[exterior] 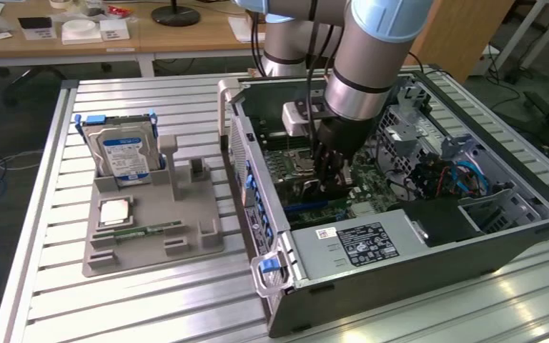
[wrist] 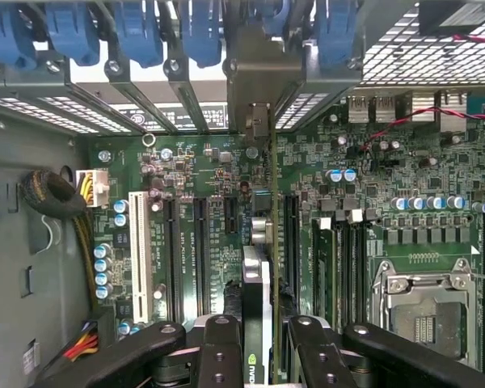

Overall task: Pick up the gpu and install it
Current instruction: 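Insert the gpu into the slot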

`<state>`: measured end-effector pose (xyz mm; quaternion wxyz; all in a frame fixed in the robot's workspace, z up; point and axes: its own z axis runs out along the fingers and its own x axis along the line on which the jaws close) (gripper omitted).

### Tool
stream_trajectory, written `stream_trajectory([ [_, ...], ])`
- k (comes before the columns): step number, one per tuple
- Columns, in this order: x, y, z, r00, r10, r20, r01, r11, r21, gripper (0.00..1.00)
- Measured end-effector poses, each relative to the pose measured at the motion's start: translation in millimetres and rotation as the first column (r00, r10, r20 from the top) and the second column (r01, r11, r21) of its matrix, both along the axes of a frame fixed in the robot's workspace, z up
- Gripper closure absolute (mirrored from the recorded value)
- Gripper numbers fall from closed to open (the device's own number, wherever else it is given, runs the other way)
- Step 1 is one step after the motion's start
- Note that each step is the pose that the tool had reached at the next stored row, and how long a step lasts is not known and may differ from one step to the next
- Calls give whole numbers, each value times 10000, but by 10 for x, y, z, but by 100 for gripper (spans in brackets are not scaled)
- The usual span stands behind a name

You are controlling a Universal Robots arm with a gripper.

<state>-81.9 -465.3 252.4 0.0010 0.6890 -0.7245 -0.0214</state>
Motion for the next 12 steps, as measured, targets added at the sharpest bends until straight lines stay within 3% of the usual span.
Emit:
stream_trajectory([
  [12, -3, 1, -47, 10000, 2, 1, -2, 10000, 5, 73],
])
